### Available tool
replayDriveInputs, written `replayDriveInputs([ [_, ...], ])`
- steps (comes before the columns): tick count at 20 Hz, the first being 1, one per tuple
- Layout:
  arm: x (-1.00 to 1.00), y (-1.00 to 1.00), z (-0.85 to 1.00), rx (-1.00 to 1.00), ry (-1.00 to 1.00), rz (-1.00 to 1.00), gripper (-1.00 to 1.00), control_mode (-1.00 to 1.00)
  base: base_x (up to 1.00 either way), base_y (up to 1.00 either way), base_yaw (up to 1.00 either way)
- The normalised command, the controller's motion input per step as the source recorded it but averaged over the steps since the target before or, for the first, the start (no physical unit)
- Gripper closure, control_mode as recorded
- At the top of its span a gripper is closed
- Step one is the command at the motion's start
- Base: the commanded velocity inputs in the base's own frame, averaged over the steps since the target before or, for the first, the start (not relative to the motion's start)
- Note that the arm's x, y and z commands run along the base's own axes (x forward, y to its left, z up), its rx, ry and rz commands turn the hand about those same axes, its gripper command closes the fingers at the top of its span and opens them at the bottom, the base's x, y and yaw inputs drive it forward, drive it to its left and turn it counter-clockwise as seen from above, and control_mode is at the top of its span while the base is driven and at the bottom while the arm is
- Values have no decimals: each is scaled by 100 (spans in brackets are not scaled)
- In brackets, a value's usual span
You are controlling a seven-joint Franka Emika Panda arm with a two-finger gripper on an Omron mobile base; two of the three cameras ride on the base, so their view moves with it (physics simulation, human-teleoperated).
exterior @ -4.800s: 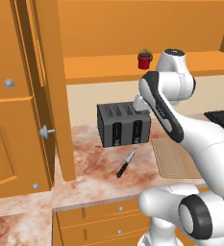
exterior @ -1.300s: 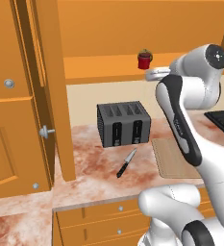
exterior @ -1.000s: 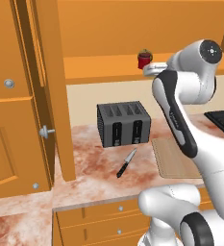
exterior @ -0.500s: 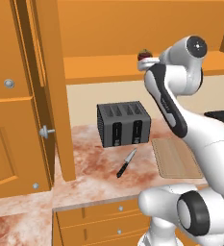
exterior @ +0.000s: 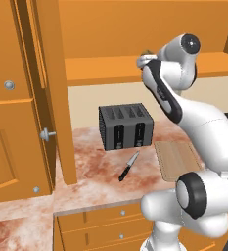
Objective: Pick the bread, place it on the cutting board, pick the jam, place it on the counter, and close the cabinet.
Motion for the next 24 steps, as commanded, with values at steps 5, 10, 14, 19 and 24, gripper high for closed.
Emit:
replayDriveInputs([
  [5, 47, -3, 0, 0, 0, 0, -100, -100, 0, 0, 0],
  [10, 40, 0, 0, 0, 0, 0, -100, -100, 0, 0, 0],
  [14, 30, 0, 0, 0, 0, 0, -100, -100, 0, 0, 0],
  [19, 21, 0, 0, 0, 0, 0, -100, -100, 0, 0, 0],
  [24, 10, 0, -1, 0, 0, 0, -100, -100, 0, 0, 0],
])
